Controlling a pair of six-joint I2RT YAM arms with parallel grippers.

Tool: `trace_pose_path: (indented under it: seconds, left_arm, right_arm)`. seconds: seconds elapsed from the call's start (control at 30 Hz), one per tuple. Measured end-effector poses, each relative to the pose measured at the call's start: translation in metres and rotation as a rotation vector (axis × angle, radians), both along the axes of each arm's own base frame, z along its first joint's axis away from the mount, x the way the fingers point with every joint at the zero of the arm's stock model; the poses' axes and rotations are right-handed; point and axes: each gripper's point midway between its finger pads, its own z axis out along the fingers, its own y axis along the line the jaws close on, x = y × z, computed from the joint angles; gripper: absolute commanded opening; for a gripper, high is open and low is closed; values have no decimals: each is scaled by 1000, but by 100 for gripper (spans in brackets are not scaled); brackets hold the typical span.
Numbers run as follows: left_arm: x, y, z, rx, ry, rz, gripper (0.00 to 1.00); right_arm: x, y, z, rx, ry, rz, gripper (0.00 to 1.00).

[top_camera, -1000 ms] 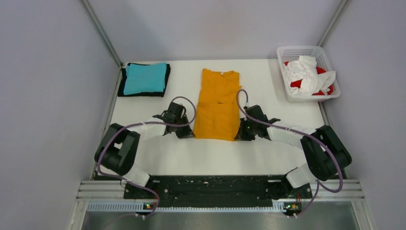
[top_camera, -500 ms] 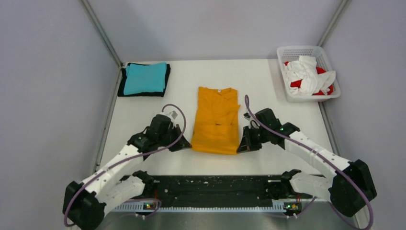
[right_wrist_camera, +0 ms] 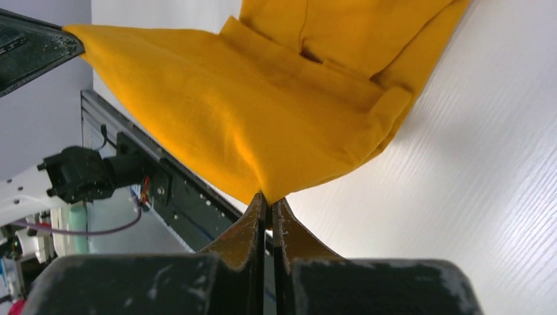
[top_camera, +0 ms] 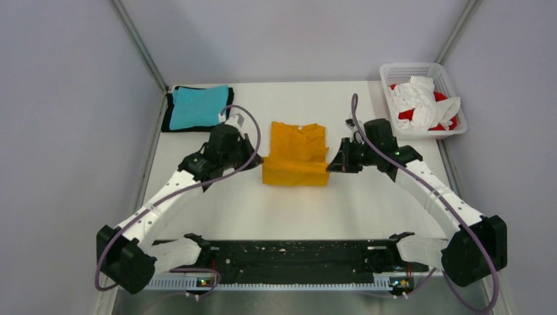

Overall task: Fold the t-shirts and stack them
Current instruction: Fold the long partially folded tshirt into a neat square

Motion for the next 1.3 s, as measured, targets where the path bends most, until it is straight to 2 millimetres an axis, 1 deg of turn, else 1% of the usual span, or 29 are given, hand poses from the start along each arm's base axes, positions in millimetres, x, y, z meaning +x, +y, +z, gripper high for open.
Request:
trace_pose_path:
  seconds: [0.03,0.13,0.27,0.3,0.33,0.4,0.5,0.63,0.73,0.93,1.03,1.1,1.13,1.17,1.2,1.23,1.27,1.3]
  left_arm:
    - [12,-1,3,14,-17,8,0]
    - [38,-3,8,32,-50,20,0]
    - [74,-4,17,49,-81,33,0]
    - [82,-3,19,51,-87,36,0]
    - [91,-3,21,55,-93,37,0]
    - [106,-3,21,61,-97,37,0]
    - [126,-5,18,66,-92,27,0]
    - [154,-9,7,80,-71,10,0]
    - [171,-10,-4,90,-51,3,0]
    - [209,-11,-23,97,-30,-12,0]
    - [225,-14,-39,81,-6,-28,0]
    - [234,-16,-52,72,16,-35,0]
    - [240,-17,-60,70,27,-37,0]
    - [247,-19,-70,73,40,-36,4]
    - [251,-18,-76,76,47,-33,17]
    - [257,-18,-85,86,60,-25,40]
    - [261,-17,-90,96,66,-21,56]
    - [266,-17,-96,108,75,-12,66]
  right_arm:
    - [7,-1,0,-1,-4,-13,0]
    - [30,-5,2,5,-22,-57,0]
    - [64,-10,12,32,-62,-113,0]
    - [70,-10,14,35,-67,-118,0]
    - [81,-10,17,44,-78,-125,0]
    - [94,-11,20,59,-86,-133,0]
    - [112,-13,14,68,-73,-151,0]
    - [131,-16,-1,68,-33,-172,0]
    - [143,-18,-11,69,-8,-184,0]
    - [178,-18,-29,71,10,-202,0]
    - [194,-20,-41,68,12,-217,0]
    - [204,-21,-51,69,16,-225,0]
    - [211,-21,-56,70,20,-230,2]
    - [217,-21,-61,71,21,-233,8]
    - [226,-20,-67,72,20,-237,18]
    - [233,-20,-72,73,24,-240,34]
    - [240,-19,-77,72,27,-242,52]
    - [247,-18,-81,73,32,-247,70]
